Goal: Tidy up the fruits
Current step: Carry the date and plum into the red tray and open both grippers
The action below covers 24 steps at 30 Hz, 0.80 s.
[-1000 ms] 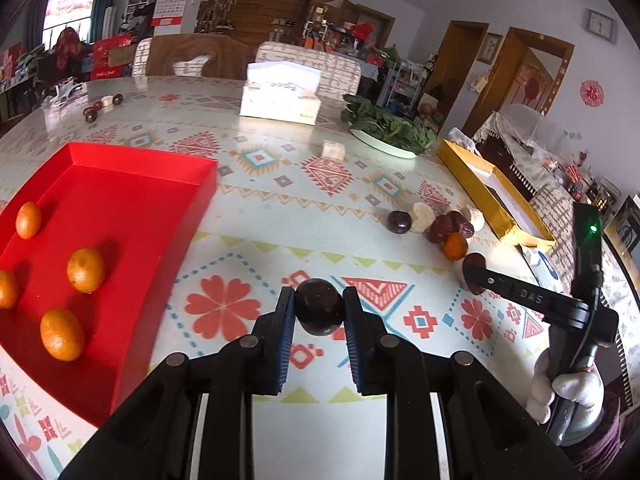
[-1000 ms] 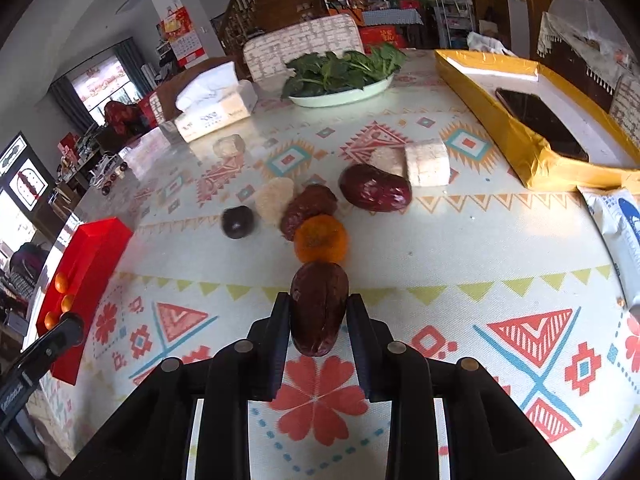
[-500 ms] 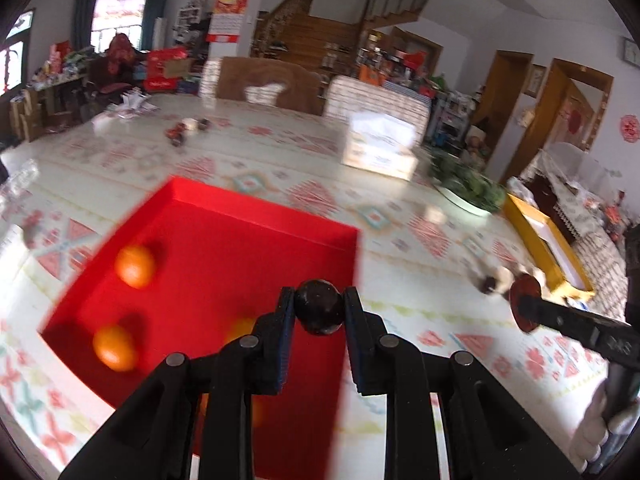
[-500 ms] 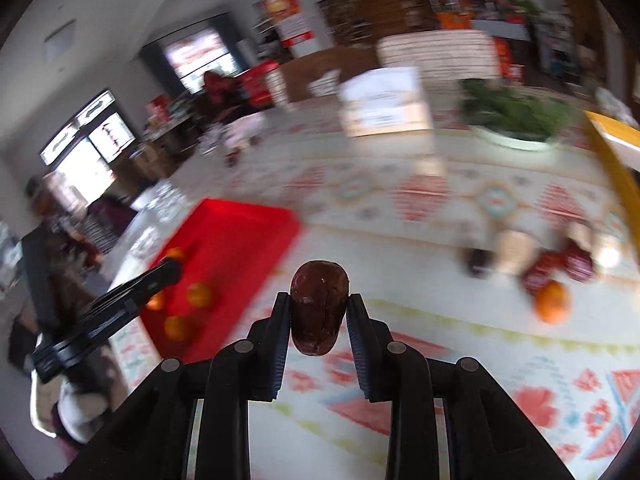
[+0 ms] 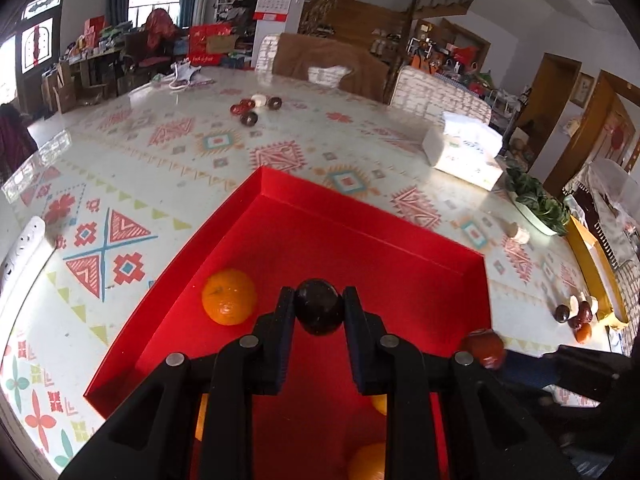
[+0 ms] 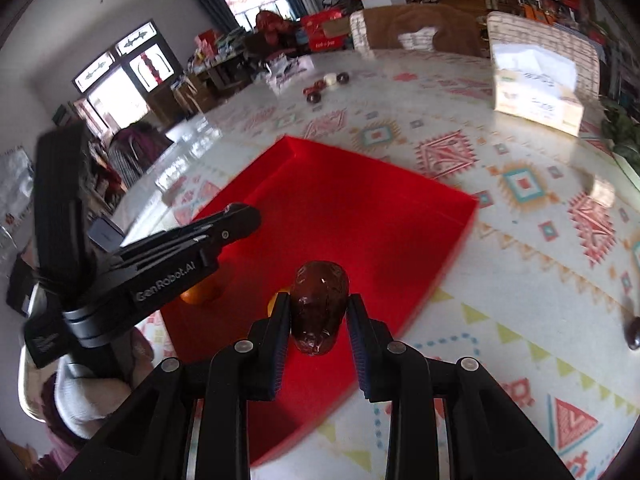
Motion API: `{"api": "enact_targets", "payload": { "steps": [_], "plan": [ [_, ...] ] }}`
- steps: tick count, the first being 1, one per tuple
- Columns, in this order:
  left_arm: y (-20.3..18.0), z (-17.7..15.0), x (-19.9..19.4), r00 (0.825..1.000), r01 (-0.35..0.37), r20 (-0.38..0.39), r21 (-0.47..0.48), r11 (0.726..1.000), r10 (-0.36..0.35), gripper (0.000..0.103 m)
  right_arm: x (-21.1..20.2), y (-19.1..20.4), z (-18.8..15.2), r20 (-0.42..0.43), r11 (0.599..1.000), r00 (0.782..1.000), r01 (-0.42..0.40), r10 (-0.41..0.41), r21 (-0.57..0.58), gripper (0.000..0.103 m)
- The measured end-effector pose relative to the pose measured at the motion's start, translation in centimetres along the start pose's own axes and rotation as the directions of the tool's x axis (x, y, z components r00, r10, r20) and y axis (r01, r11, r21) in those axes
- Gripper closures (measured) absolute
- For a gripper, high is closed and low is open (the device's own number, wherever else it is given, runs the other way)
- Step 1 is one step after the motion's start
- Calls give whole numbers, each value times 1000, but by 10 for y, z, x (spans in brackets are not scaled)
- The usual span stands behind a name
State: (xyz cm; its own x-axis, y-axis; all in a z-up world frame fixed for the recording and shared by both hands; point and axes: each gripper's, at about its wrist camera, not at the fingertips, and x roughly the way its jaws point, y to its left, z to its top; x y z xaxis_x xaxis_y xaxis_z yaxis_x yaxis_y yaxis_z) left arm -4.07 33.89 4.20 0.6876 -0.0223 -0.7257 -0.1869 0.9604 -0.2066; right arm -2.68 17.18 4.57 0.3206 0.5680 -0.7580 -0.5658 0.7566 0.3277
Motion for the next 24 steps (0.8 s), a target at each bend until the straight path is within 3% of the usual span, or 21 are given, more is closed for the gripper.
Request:
{"api": "enact_targets", "payload": {
  "steps": [4, 12, 13, 16, 20, 24],
  "plan": [
    [5, -2, 5, 1000, -2, -11, -9, 1000, 2, 80, 18, 0, -1, -34, 1000, 999, 23, -23, -10, 72],
    [7, -4, 2, 1000, 0, -7, -16, 1000, -1, 77, 18, 2, 2, -14, 998, 999, 52, -52, -34, 71],
    [6, -4, 1, 1000, 1, -6, -14, 1000, -1, 76, 18, 3, 2, -10, 998, 999, 53, -53, -34, 71],
    [3, -5, -7, 1000, -8, 13, -7, 1000, 9, 56, 15, 3, 1, 1, 998, 998, 56, -56, -26, 67],
    [-2, -7, -23, 999, -15, 42, -3, 1000, 15, 52, 5, 1, 1, 27, 999, 998, 50, -49, -15, 55],
    [-9, -13, -45, 996, -19, 82, -14, 1000, 20, 45, -13, -2, -2, 69, 998, 996, 57, -56, -7, 53]
  ]
}}
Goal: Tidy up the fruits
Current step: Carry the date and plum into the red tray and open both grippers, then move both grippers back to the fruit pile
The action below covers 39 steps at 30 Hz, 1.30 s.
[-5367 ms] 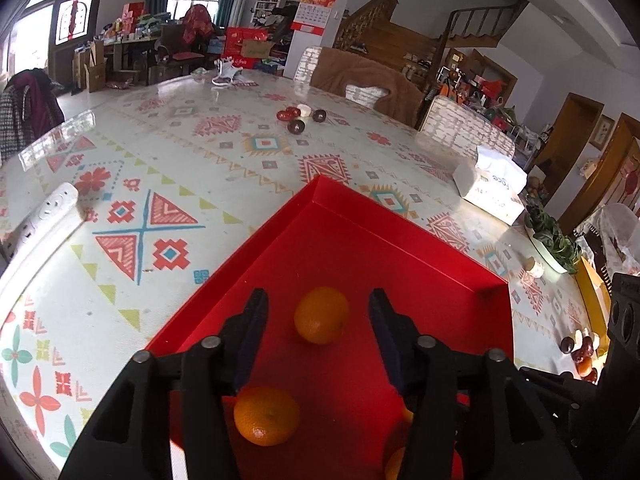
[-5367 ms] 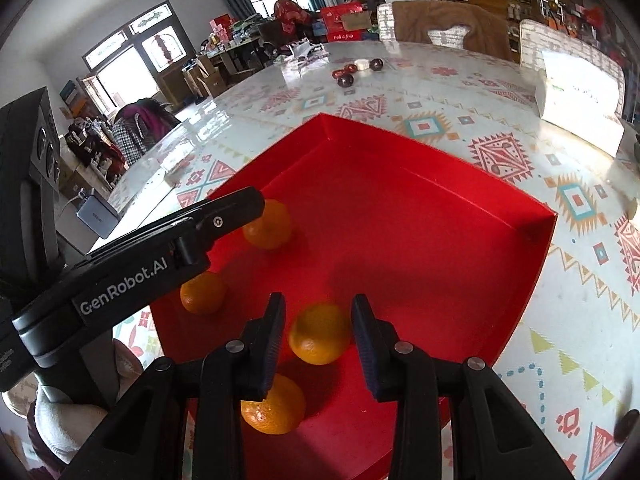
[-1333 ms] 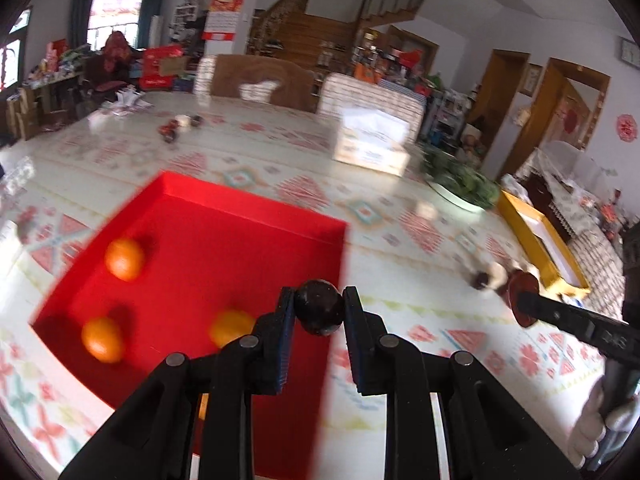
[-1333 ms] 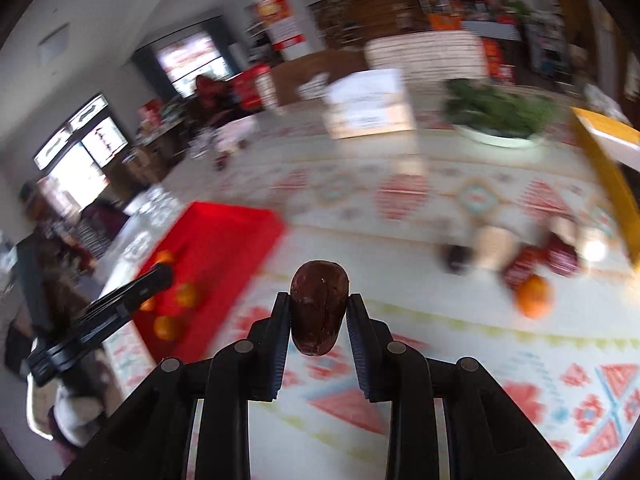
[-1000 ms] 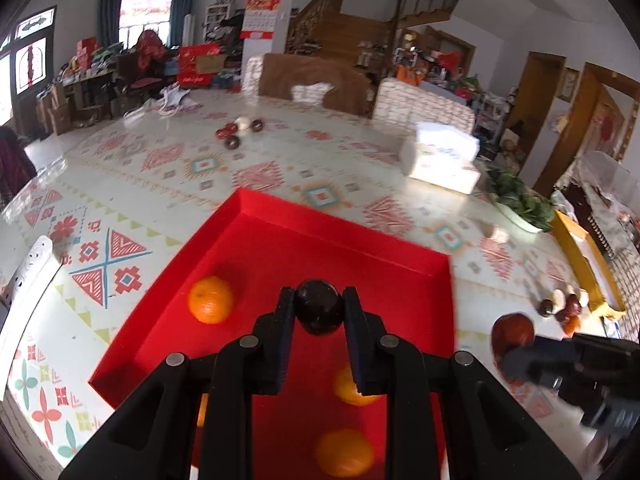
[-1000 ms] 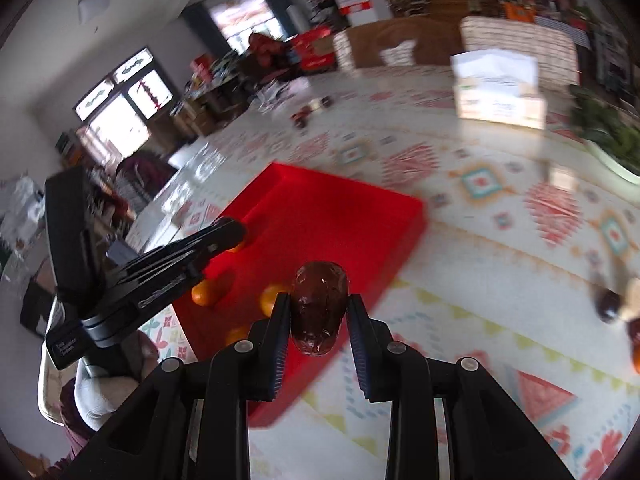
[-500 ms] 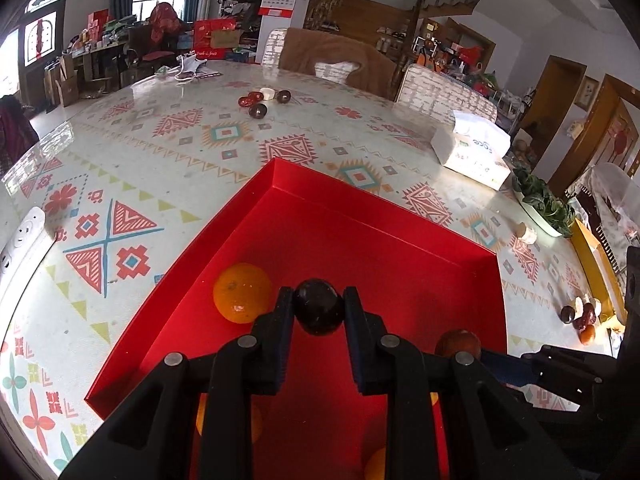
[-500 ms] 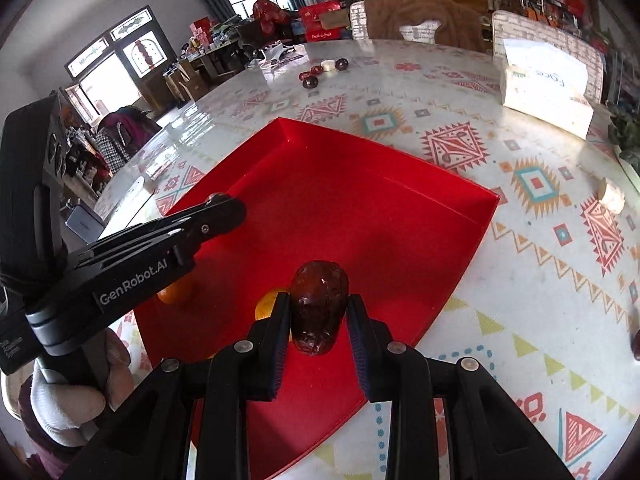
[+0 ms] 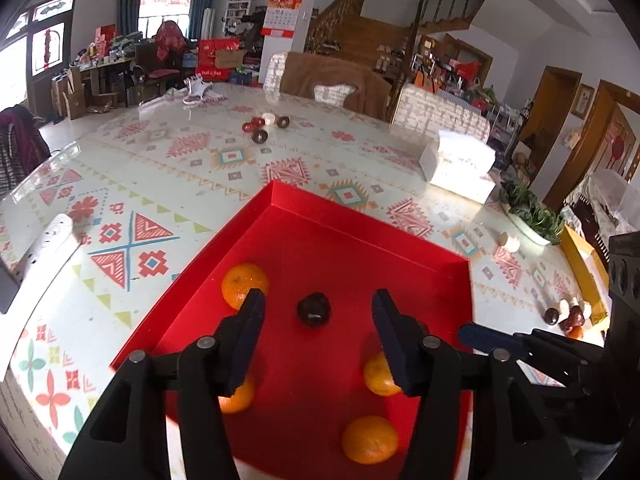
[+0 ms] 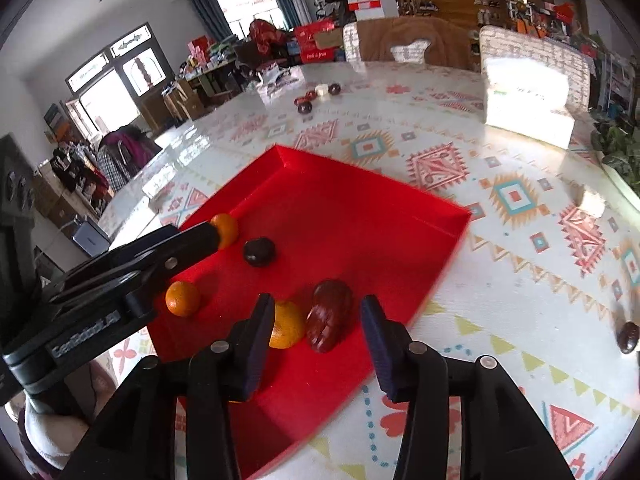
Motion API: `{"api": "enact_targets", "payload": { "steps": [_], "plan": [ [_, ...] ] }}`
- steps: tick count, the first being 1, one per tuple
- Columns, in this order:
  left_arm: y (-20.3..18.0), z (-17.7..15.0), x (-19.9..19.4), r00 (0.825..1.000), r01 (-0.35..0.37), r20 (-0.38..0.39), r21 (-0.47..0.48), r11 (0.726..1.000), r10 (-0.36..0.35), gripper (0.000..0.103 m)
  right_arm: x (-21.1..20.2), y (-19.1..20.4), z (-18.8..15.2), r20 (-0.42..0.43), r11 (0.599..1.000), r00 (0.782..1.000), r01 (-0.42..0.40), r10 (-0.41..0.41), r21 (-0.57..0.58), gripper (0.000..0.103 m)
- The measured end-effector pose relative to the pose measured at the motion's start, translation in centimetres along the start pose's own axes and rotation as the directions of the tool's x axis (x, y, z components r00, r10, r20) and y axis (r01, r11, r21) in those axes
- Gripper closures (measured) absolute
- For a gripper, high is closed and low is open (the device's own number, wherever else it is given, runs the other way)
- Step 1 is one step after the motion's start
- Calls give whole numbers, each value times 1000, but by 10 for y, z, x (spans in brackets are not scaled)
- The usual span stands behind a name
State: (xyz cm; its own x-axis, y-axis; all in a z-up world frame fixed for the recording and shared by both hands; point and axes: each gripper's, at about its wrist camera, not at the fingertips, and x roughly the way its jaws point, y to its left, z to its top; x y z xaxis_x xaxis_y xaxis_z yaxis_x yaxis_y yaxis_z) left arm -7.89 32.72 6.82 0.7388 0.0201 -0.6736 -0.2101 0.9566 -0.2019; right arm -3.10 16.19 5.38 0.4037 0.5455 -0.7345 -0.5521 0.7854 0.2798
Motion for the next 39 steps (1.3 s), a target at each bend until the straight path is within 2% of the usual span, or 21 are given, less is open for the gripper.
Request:
{"api": "enact_targets", "payload": {
  "steps": [4, 6, 7, 9, 11, 13, 15, 18, 25, 30, 39],
  "plan": [
    [-12, -7, -22, 999, -9, 45, 5, 1000, 9, 37, -24, -9, -5, 59, 1000, 998, 19, -20, 14, 43],
    [-24, -12, -34, 998, 16, 64, 27, 1000, -17, 25, -39, -15, -10, 97, 999, 994, 44, -46, 18, 42],
    [-29, -14, -39, 997, 25, 70, 36, 999, -27, 23, -48, -17, -13, 124, 997, 990, 72, -73, 18, 41],
    [-44, -22, -48, 995, 54, 80, 61, 997, -59, 20, -66, -24, -18, 185, 993, 975, 118, -120, 20, 33],
    [-63, -32, -54, 993, 91, 70, 88, 992, -97, 20, -86, -35, -26, 259, 989, 955, 138, -145, 43, 15],
    [-81, -39, -58, 992, 102, 61, 120, 987, -110, 20, -106, -52, -33, 320, 986, 934, 136, -161, 100, 8],
    [-96, -44, -62, 993, 87, 64, 150, 985, -97, 20, -124, -75, -40, 342, 978, 924, 119, -173, 173, 8],
    [-120, -54, -69, 994, 51, 85, 203, 978, -70, 20, -146, -109, -53, 330, 955, 921, 115, -206, 274, 8],
    [-174, -74, -79, 986, -92, 165, 331, 939, 39, 20, -178, -161, -94, 271, 921, 923, 167, -272, 353, 8],
    [-203, -81, -77, 985, -110, 167, 385, 916, 48, 20, -200, -197, -123, 250, 892, 915, 197, -315, 406, 8],
    [-232, -91, -58, 992, -109, 111, 434, 894, 67, 20, -227, -248, -152, 246, 841, 899, 200, -361, 503, 8]
  ]
}}
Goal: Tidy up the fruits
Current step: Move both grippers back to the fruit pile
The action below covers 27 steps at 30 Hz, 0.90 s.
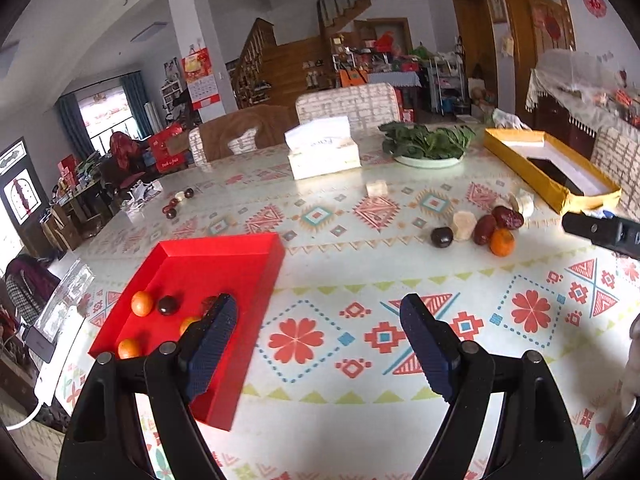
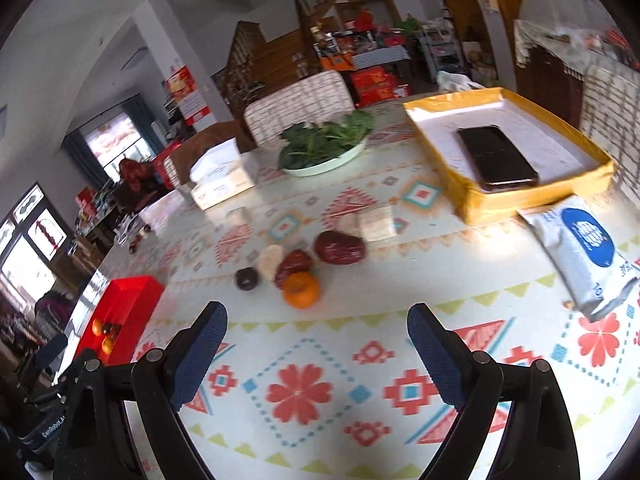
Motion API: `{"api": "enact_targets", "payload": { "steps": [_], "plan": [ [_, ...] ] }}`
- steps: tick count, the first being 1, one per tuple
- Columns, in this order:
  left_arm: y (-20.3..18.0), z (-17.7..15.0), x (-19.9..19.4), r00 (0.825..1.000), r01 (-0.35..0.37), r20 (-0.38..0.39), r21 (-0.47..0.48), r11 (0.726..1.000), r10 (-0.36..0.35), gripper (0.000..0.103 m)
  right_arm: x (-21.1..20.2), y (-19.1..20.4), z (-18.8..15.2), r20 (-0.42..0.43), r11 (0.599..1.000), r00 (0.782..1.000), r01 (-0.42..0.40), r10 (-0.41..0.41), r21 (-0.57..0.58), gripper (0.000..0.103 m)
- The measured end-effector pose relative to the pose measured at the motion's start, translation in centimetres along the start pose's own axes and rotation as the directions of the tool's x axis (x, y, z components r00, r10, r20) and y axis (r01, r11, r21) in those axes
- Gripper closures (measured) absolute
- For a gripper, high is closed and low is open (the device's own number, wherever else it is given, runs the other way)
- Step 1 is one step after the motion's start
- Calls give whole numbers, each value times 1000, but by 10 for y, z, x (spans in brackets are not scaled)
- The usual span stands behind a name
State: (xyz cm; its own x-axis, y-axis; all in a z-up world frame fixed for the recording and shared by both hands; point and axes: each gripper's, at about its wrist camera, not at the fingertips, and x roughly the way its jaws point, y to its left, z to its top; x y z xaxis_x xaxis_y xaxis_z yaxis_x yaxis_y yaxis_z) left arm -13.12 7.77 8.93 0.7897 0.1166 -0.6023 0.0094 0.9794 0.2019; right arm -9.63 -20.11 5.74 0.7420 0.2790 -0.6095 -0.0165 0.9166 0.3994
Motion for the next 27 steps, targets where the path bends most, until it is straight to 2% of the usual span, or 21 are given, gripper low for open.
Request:
{"api": "enact_targets", "payload": {
  "steps": [6, 10, 16, 17, 20, 27],
  "plan": [
    [-10, -1, 9, 999, 31, -29, 16, 999, -30, 20, 1, -21, 1, -14, 999, 1000, 13, -13, 33, 10],
    [-5, -3, 17, 990, 128, -58, -36, 991, -130, 20, 2, -36, 2, -27, 998, 999, 27, -26, 51, 17],
    [-2, -5, 25, 979, 187, -61, -84, 979, -193, 20, 4, -46, 10, -43, 997, 999, 35, -32, 63, 25],
    [-2, -5, 26, 977, 197, -62, -91, 976, -203, 20, 7, -45, 12, -54, 998, 998, 25, -22, 59, 31],
    [-1, -7, 32, 967, 237, -65, -121, 964, -246, 20, 22, -36, 17, -100, 999, 995, -6, 10, 42, 38],
    [12, -5, 47, 950, 285, -75, -182, 941, -302, 20, 74, 7, 15, -204, 996, 979, -38, 19, -86, 39]
  ]
}}
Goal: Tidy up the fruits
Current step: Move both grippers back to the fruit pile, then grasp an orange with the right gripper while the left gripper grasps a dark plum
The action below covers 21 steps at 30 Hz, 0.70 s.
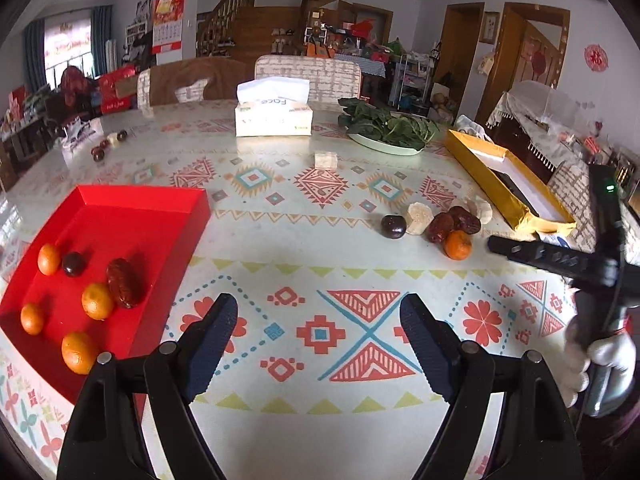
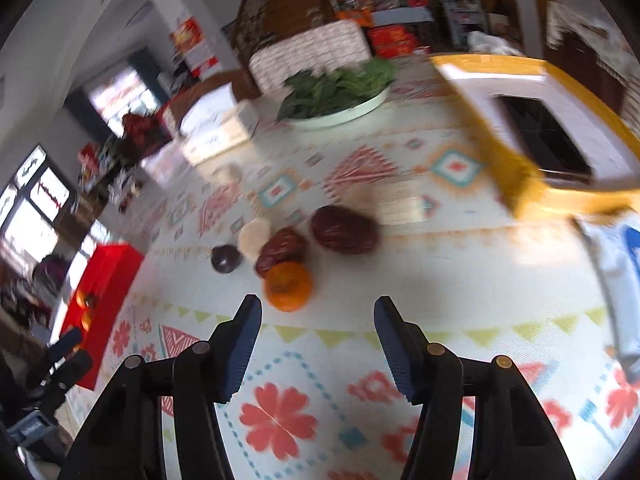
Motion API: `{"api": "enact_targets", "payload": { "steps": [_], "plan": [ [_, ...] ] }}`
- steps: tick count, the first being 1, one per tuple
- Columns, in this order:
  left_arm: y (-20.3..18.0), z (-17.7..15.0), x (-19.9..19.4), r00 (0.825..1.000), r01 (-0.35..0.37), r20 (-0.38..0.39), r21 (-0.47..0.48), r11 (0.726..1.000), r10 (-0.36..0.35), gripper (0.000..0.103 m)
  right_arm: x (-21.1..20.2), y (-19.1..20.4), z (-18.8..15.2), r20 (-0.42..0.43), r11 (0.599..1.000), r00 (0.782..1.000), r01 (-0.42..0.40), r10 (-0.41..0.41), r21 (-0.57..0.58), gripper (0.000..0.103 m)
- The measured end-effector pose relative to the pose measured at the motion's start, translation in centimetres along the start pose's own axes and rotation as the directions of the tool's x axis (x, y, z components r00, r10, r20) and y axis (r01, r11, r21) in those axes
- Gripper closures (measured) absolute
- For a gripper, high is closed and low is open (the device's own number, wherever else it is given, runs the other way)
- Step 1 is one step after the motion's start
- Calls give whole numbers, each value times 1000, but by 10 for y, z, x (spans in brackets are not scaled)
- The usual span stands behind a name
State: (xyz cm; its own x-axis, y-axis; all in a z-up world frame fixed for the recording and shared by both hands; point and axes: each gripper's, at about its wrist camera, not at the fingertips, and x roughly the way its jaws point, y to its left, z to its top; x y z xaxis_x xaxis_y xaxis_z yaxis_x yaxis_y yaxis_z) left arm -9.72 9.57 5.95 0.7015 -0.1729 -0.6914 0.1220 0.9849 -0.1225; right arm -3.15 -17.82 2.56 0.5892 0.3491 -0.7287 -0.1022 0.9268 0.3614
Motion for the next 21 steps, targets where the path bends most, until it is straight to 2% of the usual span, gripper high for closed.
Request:
{"api": "enact_targets", "payload": {
  "steps": [7, 9, 13, 14, 21],
  "plan": [
    [11, 21, 15, 999, 45, -19, -37, 998, -45, 20, 30, 22, 7, -35, 998, 999, 5, -7, -59, 39],
    [6, 27, 22, 999, 48, -20, -25, 999, -49, 20, 35, 25, 8, -37, 998, 999, 7, -9, -69, 45],
    [-8, 37, 43, 997, 65, -30, 9, 998, -65, 20, 37, 23, 8, -29, 996, 999, 35, -38, -81, 65],
    [-11, 38, 48, 997, 71, -36, 12, 997, -70, 20, 37, 21, 9, -27, 997, 999, 31, -33, -72, 67],
    [-35, 42, 91, 989, 121, -90, 33, 992, -118, 20, 27, 9, 10, 2, 1000, 1000, -13, 13, -20, 68]
  ]
}}
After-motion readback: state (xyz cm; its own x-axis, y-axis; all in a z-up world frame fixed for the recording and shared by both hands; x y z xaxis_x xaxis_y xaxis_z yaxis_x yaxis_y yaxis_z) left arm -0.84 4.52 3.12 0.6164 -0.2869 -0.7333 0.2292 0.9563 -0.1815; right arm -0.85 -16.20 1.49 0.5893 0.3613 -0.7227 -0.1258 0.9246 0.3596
